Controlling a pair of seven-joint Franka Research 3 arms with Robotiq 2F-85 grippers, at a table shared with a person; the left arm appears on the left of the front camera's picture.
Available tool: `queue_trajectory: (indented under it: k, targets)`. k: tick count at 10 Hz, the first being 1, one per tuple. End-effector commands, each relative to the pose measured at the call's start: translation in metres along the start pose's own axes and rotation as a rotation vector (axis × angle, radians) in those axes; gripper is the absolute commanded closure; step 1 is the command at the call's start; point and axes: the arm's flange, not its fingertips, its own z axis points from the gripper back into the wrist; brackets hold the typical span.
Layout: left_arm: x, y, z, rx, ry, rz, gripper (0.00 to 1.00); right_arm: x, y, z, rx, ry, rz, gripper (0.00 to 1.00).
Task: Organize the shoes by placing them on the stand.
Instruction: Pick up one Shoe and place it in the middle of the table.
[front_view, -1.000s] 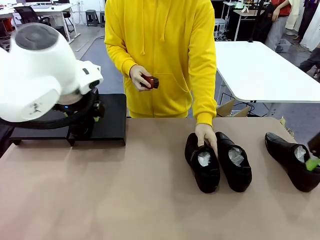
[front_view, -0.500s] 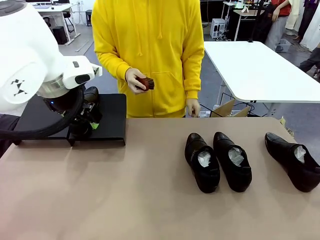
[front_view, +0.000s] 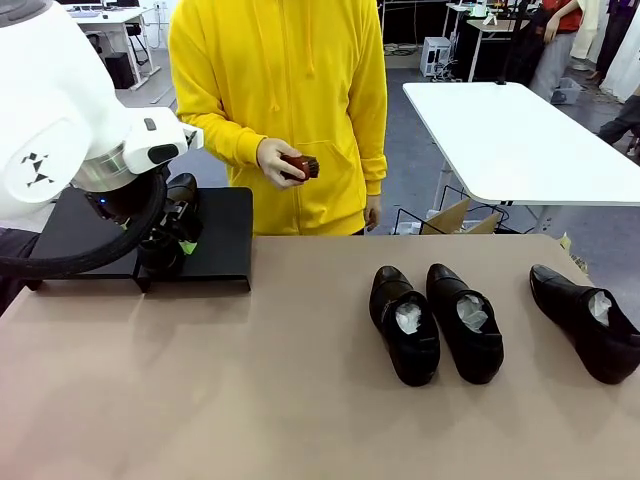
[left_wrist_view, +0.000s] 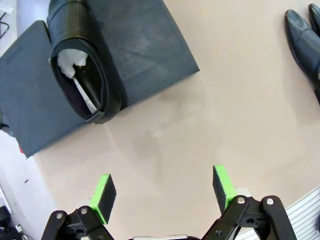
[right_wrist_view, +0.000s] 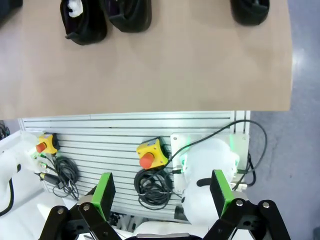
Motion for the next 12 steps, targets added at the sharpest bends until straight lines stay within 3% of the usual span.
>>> queue_trajectory:
  k: [1,2,5,7,10,12]
  targets:
    - [-0.004,-0.001,-0.001,0.014,-0.001,0.011,0.00,0.000,-0.001,0.000,0.003,0.000,-0.001,0.00]
    - [-0.004,-0.001,-0.001,0.014,-0.001,0.011,0.00,0.034,-0.021,0.005,-0.021,0.149,0.016,0.00]
    - [-0.004,-0.001,-0.001,0.014,-0.001,0.011,0.00,0.101,-0.041,0.017,0.090,0.091,0.199,0.00]
    - [-0.004,-0.001,-0.001,0.014,-0.001,0.011,0.00,0.152,-0.028,-0.007,0.039,0.112,0.247,0.00]
    - [-0.004,-0.001,-0.001,0.014,-0.001,0.011,0.00,0.206,-0.032,-0.044,0.162,0.127,0.130,0.00]
    - [-0.004,-0.001,-0.001,0.014,-0.001,0.011,0.00,0.202,-0.038,-0.054,0.203,0.127,0.084,0.00]
